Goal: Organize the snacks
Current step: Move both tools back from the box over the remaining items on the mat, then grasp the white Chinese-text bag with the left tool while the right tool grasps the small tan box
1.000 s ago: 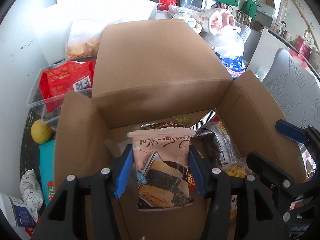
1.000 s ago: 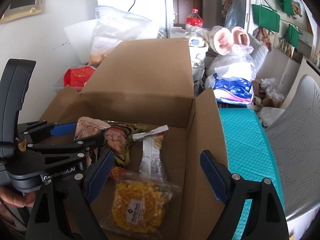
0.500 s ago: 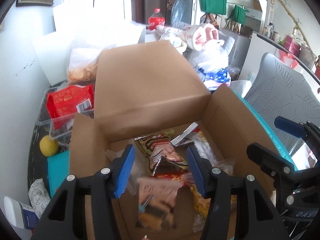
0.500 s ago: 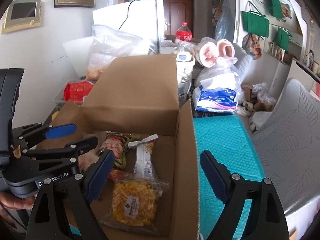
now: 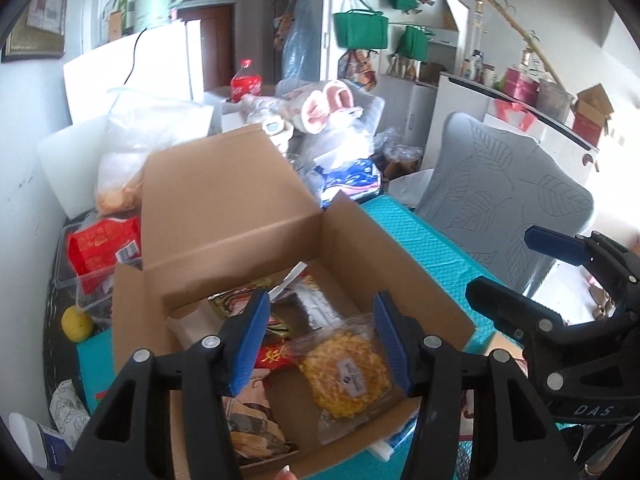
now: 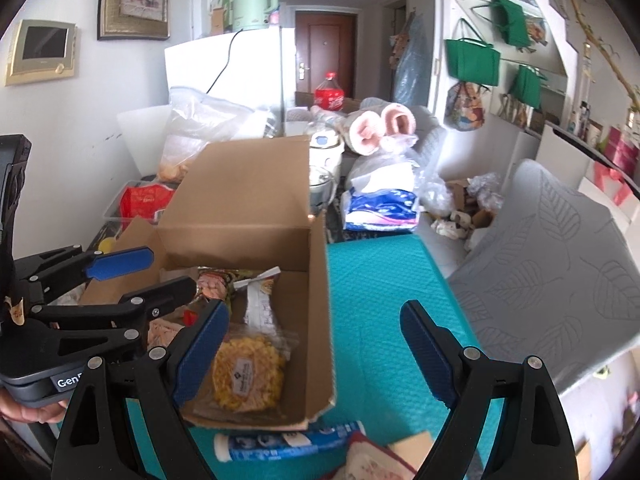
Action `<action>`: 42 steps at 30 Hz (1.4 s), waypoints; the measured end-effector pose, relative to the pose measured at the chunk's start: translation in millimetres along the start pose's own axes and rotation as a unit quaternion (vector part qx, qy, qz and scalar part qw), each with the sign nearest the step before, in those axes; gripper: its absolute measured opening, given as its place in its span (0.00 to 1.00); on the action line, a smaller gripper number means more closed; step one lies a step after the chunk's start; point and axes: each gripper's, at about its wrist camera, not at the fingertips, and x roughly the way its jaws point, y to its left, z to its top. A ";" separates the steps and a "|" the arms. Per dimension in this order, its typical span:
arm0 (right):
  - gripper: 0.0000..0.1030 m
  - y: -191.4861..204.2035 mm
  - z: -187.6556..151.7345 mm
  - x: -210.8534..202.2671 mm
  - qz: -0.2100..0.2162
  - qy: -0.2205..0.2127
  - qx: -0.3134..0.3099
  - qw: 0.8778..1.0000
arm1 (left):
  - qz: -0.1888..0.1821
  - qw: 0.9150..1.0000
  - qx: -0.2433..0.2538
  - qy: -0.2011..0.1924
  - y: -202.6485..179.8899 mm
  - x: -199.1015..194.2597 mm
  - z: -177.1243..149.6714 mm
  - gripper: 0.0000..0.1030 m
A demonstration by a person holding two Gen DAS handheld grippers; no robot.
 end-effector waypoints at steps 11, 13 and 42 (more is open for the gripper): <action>0.86 -27.5 -27.6 -58.5 -0.070 -0.018 0.051 0.996 | -0.071 0.995 0.059 -0.041 -48.0 -35.6 -8.4 0.52; 0.86 -32.1 -34.5 -67.2 -0.087 -0.017 0.055 0.995 | -0.081 0.993 0.065 -0.047 -55.0 -41.0 -10.4 0.52; 0.86 -82.2 -131.0 -117.1 -0.119 0.011 0.123 0.985 | -0.182 0.977 0.110 0.013 -143.7 -27.9 -52.4 0.52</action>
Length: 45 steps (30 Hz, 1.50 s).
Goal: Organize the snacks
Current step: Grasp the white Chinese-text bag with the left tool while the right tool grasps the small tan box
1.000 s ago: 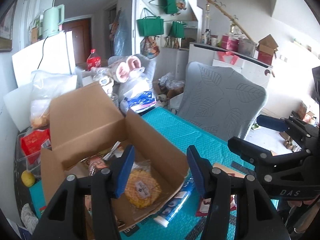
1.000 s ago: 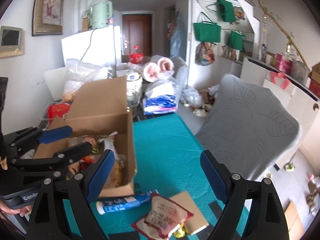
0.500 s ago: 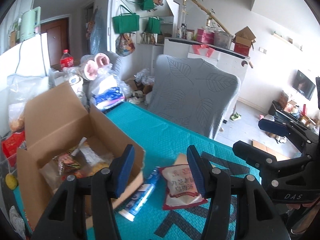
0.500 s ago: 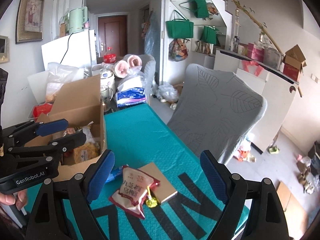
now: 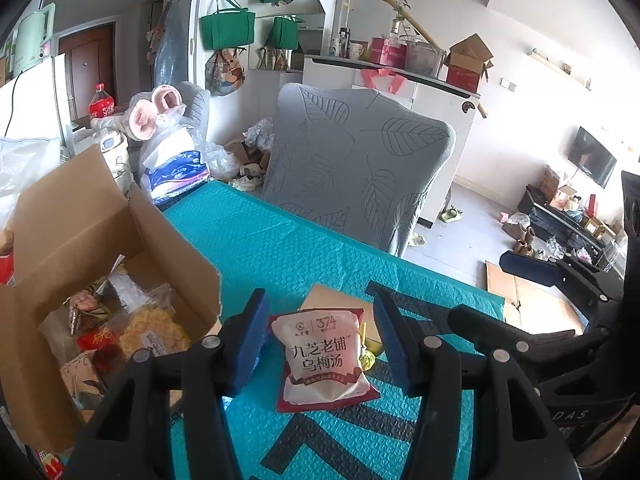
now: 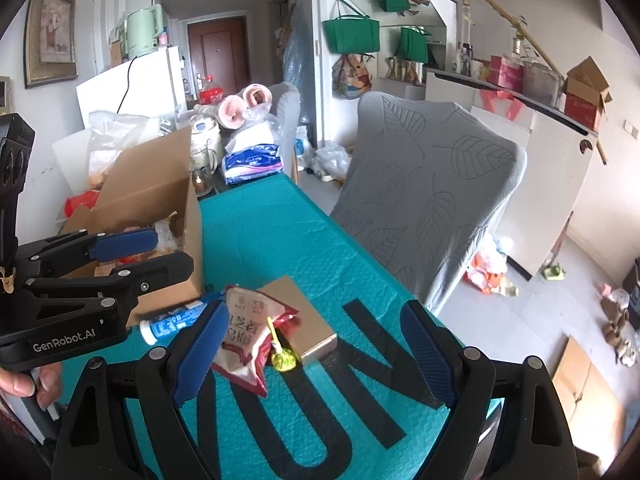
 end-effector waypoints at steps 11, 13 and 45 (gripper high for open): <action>0.86 -12.7 -21.4 22.5 0.022 0.031 0.008 0.999 | -0.013 1.000 -0.008 0.023 -4.9 28.8 -10.6 0.52; 0.86 -14.5 -25.7 27.7 0.037 0.040 0.012 0.998 | -0.014 0.999 -0.004 0.033 -7.7 33.9 -14.9 0.52; 0.85 -24.3 -42.6 108.1 0.106 0.099 -0.065 0.987 | 0.040 0.992 -0.018 0.117 8.5 105.1 -65.7 0.52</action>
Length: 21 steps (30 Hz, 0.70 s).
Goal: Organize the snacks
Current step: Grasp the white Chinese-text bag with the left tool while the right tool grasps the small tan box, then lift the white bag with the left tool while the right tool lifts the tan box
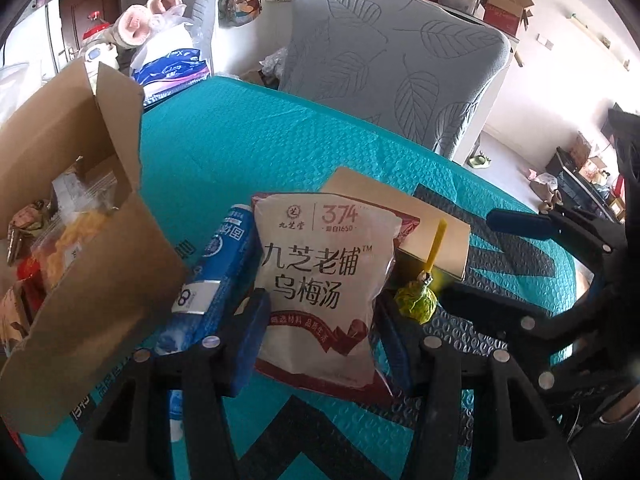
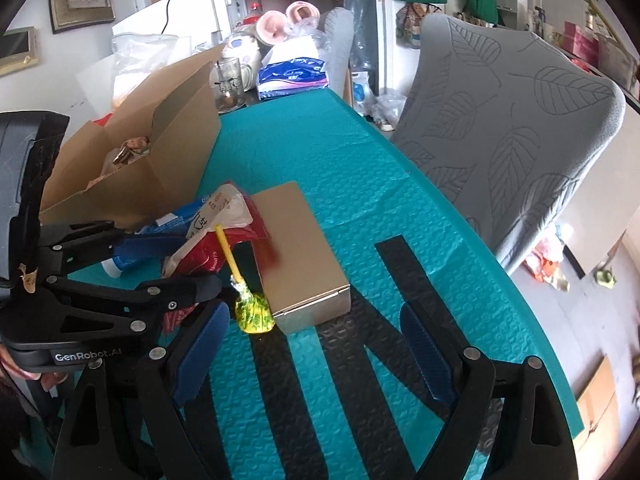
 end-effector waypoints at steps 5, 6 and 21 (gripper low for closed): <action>0.62 -7.3 5.2 11.1 0.021 0.008 -0.006 1.000 | 0.024 0.999 0.023 0.007 -3.6 6.5 7.8 0.52; 0.58 -8.2 5.7 13.7 0.027 0.011 -0.004 1.000 | 0.026 0.999 0.025 0.007 -4.2 6.6 8.5 0.52; 0.44 5.9 -25.8 -11.4 0.021 0.009 -0.001 1.000 | -0.003 1.000 -0.001 0.019 -10.5 -22.5 -23.1 0.38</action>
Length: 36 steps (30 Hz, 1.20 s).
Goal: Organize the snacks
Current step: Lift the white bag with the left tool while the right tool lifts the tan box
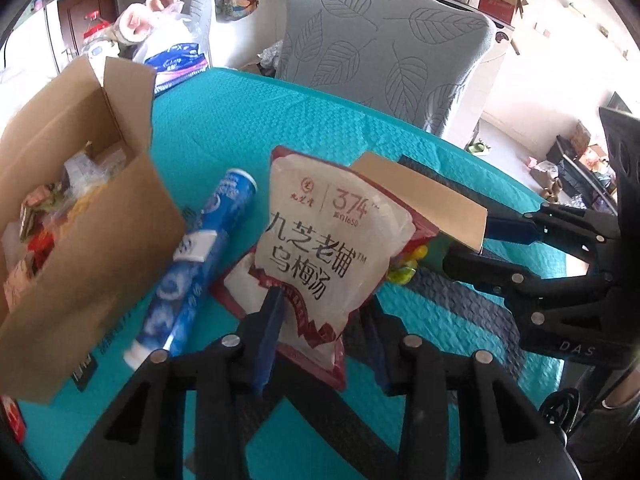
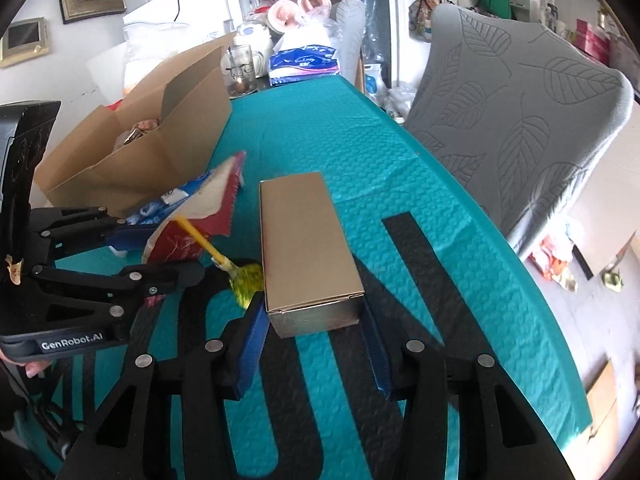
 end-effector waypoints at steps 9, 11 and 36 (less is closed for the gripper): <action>0.44 11.2 -39.9 -30.6 -0.007 -0.002 0.023 1.000 | -0.019 1.000 -0.003 0.007 -19.2 -23.2 -30.9 0.38; 0.44 13.3 -47.3 -36.0 -0.009 -0.001 0.025 1.000 | -0.022 1.000 -0.003 0.012 -23.5 -26.9 -36.5 0.38; 0.48 22.0 -77.1 -59.0 -0.007 0.007 0.033 0.999 | -0.024 0.999 0.047 0.009 -50.0 -42.1 -46.7 1.00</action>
